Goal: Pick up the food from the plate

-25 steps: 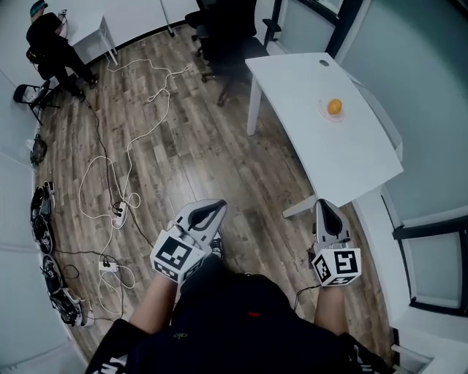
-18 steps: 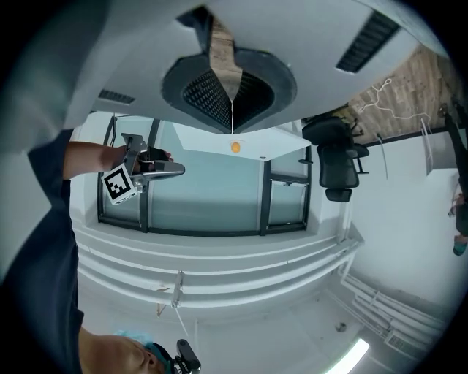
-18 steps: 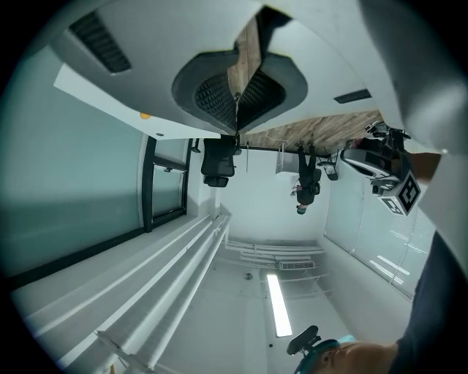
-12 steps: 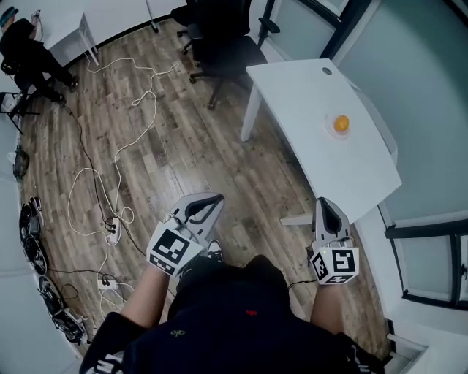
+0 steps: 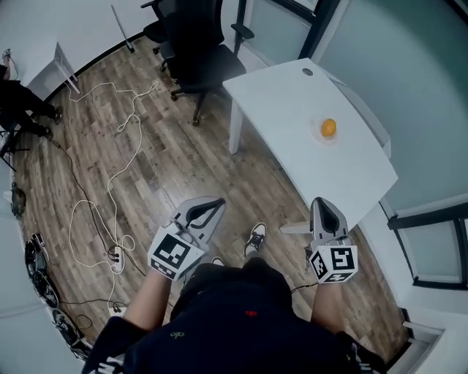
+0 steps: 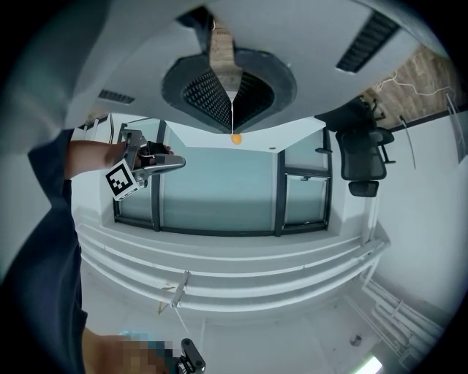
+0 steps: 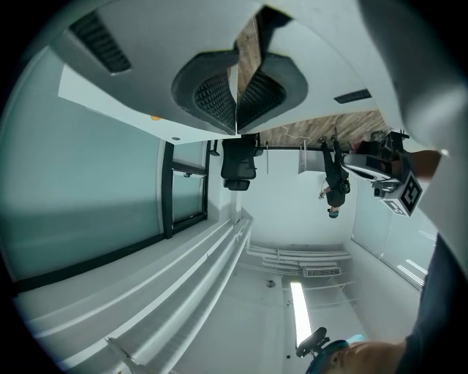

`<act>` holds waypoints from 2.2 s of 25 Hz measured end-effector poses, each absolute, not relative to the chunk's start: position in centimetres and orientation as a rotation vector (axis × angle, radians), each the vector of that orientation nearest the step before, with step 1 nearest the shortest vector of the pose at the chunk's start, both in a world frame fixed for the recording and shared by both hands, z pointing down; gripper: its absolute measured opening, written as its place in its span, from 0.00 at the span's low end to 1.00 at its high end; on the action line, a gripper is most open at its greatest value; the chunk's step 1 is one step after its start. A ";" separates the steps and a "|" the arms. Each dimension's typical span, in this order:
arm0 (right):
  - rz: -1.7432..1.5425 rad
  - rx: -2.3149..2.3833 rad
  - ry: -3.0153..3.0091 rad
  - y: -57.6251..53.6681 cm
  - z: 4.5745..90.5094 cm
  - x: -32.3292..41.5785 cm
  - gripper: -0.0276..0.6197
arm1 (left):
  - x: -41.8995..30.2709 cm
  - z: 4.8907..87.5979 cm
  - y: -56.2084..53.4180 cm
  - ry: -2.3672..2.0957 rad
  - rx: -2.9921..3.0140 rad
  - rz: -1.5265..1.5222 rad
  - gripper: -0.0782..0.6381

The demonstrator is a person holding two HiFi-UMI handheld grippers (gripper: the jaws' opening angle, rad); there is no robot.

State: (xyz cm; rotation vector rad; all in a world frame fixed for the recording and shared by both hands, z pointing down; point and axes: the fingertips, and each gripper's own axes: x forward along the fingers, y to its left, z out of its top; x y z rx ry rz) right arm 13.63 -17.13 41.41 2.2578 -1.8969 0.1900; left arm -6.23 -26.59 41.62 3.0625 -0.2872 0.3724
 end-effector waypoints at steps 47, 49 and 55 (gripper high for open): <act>0.639 2.438 -1.462 -36.3 52.0 52.9 0.09 | 43.0 47.6 -49.4 0.491 2.911 0.474 0.14; 0.734 2.453 -1.418 -37.4 54.3 53.8 0.21 | 43.7 48.3 -50.4 0.514 2.870 0.471 0.14; 0.912 2.462 -1.257 -39.4 61.4 57.2 0.47 | 44.1 51.4 -51.3 0.572 2.798 0.540 0.14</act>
